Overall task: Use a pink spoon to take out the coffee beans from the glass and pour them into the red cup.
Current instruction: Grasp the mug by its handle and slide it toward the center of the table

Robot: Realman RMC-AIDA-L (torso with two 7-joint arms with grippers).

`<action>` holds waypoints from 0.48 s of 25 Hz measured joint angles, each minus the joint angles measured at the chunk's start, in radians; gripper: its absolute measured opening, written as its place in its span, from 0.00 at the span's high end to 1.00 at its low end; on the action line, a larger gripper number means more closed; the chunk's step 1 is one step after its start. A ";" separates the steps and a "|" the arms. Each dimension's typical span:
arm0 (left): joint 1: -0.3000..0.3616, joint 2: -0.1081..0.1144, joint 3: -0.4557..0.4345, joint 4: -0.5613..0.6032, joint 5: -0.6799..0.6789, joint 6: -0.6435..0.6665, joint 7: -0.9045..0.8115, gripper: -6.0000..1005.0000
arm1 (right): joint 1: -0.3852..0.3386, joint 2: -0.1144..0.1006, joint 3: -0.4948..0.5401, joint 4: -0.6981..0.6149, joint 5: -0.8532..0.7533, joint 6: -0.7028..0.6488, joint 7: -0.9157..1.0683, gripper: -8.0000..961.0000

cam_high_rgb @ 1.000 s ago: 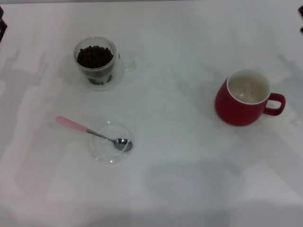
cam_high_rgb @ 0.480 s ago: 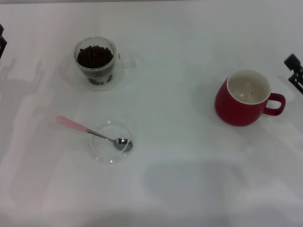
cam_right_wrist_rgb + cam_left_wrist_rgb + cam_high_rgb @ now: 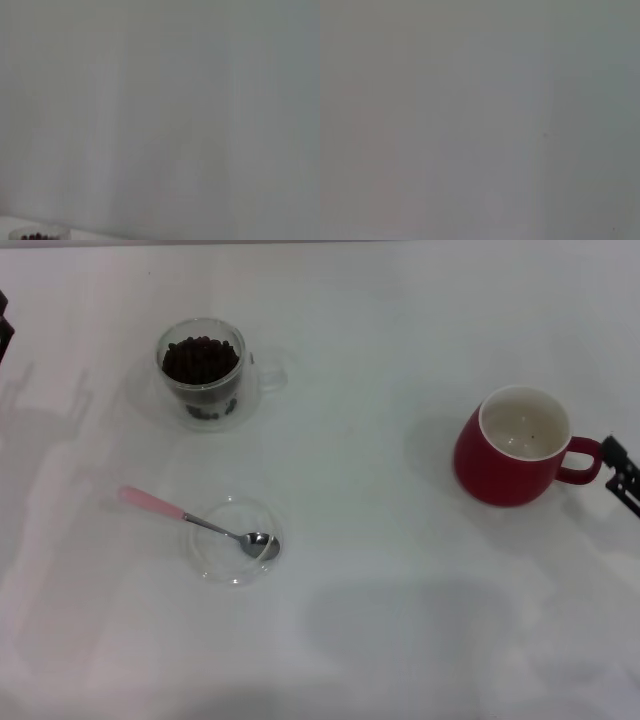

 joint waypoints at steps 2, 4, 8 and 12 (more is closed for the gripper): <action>0.001 0.000 0.000 0.002 0.000 0.000 0.000 0.30 | -0.003 0.004 -0.001 0.010 0.000 0.008 -0.003 0.19; 0.001 0.001 0.000 0.004 0.000 0.000 0.000 0.30 | -0.004 0.006 -0.001 0.014 0.000 0.022 -0.009 0.19; -0.001 0.002 0.000 0.005 0.000 0.000 0.001 0.30 | -0.001 0.009 -0.001 -0.001 -0.003 0.094 -0.014 0.19; -0.001 0.002 0.000 0.005 0.000 0.000 0.001 0.30 | 0.001 0.010 0.003 -0.023 -0.008 0.158 -0.014 0.19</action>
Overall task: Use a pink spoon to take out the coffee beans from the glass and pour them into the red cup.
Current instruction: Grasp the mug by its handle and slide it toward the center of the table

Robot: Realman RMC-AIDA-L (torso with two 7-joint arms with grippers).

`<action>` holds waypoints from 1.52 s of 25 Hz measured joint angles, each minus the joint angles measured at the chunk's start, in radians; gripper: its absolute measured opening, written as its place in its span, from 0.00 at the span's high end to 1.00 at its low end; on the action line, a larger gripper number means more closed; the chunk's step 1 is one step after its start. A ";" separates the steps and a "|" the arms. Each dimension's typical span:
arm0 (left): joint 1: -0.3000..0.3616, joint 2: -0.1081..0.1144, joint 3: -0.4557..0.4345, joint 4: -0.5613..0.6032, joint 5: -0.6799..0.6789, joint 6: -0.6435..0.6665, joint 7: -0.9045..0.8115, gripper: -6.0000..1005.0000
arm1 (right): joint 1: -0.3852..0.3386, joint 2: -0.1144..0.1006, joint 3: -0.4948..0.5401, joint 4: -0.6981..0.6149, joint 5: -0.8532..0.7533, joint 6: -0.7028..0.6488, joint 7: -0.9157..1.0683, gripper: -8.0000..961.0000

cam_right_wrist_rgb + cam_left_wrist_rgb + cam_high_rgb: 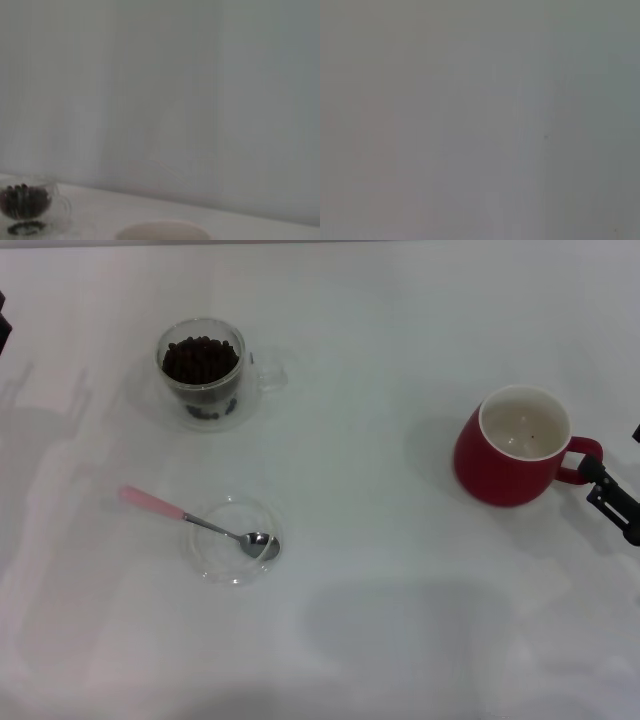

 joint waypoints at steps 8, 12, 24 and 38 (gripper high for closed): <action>0.007 -0.002 0.000 -0.001 -0.001 0.000 0.000 0.30 | 0.006 0.001 -0.003 -0.036 -0.004 0.123 -0.012 0.19; 0.009 -0.002 0.000 -0.003 -0.001 0.000 0.000 0.30 | 0.006 0.002 -0.003 -0.073 -0.005 0.197 -0.028 0.19; 0.016 -0.005 0.000 -0.008 -0.001 0.000 0.000 0.30 | 0.005 0.002 0.003 -0.113 -0.001 0.264 -0.080 0.38; 0.007 -0.005 0.000 -0.009 -0.001 0.002 -0.004 0.30 | 0.007 0.000 -0.005 -0.114 -0.033 0.219 -0.108 0.69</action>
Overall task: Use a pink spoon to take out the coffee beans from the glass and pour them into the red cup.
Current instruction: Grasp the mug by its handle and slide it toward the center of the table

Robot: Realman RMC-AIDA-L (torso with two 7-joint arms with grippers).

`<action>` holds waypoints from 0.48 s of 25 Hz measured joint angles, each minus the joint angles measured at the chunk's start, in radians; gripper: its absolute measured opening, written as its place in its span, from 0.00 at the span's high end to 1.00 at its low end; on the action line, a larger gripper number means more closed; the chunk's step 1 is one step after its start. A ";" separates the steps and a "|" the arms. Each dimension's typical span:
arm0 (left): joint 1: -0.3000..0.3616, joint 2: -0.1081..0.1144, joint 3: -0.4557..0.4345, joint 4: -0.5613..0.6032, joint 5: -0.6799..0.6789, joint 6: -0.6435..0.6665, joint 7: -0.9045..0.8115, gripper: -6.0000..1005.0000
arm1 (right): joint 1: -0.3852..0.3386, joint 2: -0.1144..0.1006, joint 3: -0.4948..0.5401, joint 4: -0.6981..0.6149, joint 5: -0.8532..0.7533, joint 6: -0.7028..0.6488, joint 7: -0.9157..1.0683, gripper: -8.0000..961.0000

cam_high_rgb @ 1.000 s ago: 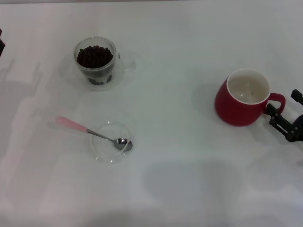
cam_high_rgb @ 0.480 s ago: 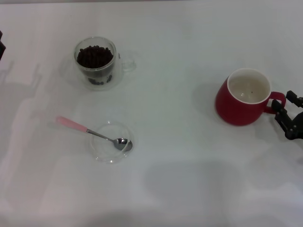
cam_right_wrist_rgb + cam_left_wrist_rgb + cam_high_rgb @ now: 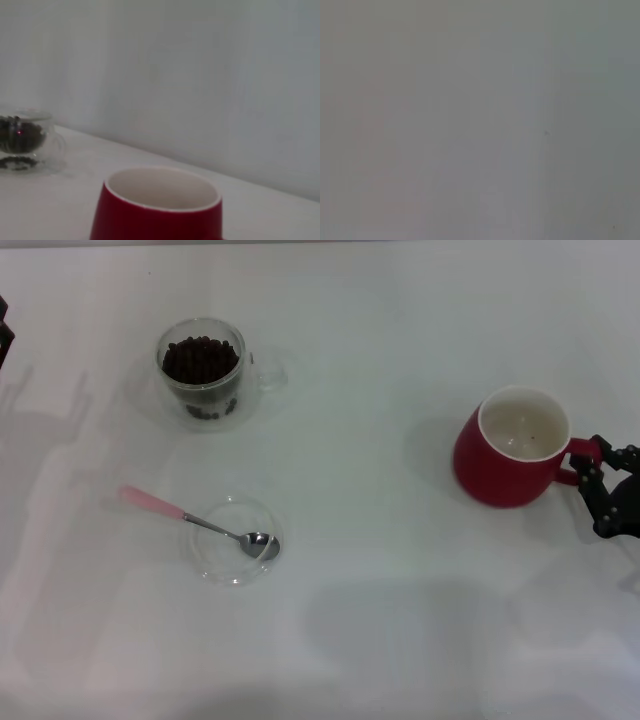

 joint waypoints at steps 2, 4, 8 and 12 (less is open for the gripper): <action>0.000 0.000 0.000 0.000 0.000 0.001 0.000 0.30 | 0.001 0.000 0.000 -0.003 -0.014 -0.011 0.000 0.75; 0.000 0.000 0.000 0.000 0.000 0.001 0.000 0.30 | 0.001 0.001 0.000 -0.013 -0.036 -0.017 0.001 0.77; 0.001 0.000 0.000 0.004 0.000 0.001 0.000 0.30 | 0.003 0.003 -0.001 -0.036 -0.080 -0.018 0.006 0.77; 0.003 0.002 0.000 0.007 0.000 0.001 0.001 0.30 | 0.003 0.003 -0.021 -0.055 -0.101 -0.018 0.009 0.77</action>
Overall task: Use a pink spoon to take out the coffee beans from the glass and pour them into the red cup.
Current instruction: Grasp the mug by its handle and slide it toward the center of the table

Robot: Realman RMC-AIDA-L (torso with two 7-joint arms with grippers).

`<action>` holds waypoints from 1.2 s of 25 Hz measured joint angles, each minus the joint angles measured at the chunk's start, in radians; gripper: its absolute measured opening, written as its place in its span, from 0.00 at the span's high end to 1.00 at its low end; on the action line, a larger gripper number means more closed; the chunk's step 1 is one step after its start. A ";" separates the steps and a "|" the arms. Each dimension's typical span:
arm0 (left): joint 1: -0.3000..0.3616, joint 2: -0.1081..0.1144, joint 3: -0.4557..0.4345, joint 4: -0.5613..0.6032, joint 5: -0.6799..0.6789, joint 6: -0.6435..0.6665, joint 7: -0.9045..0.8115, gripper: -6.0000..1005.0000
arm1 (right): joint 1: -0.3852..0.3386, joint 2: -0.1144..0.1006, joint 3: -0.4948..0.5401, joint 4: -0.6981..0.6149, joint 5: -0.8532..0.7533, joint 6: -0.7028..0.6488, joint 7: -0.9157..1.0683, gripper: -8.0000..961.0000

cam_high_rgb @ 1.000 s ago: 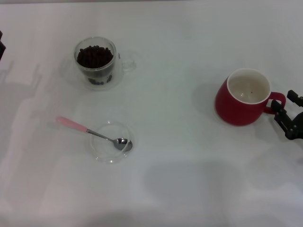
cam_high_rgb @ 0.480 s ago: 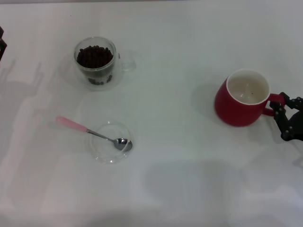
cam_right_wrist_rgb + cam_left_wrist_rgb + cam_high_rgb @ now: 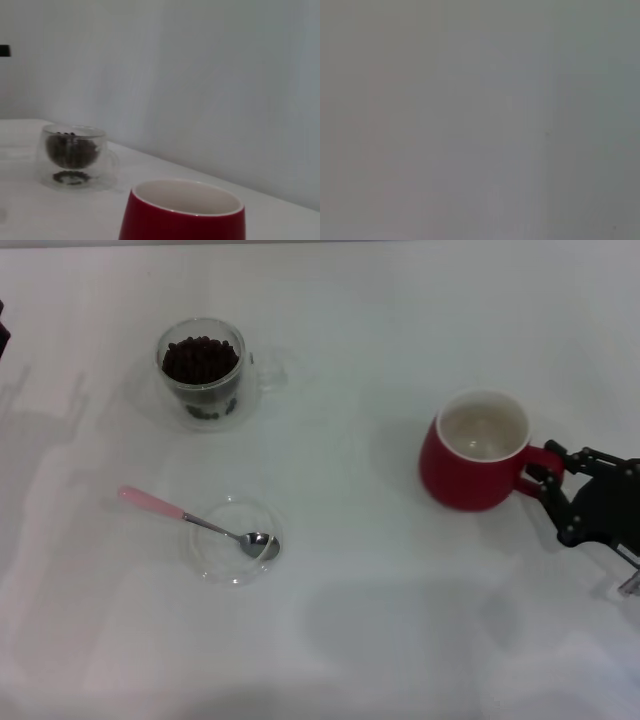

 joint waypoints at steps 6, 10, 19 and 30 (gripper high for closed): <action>0.004 0.001 0.000 0.002 0.000 0.000 0.002 0.30 | 0.002 0.000 -0.055 -0.023 -0.001 0.000 0.002 0.77; 0.005 0.002 0.000 0.002 0.000 0.000 0.004 0.30 | 0.004 0.000 -0.101 -0.042 -0.001 0.001 0.012 0.77; 0.007 0.002 0.000 0.002 0.000 0.000 0.004 0.30 | 0.011 0.000 -0.174 -0.074 -0.001 0.009 0.021 0.77; 0.009 0.002 0.000 0.002 0.000 0.000 0.004 0.30 | 0.014 -0.002 -0.168 -0.066 0.013 0.024 0.027 0.68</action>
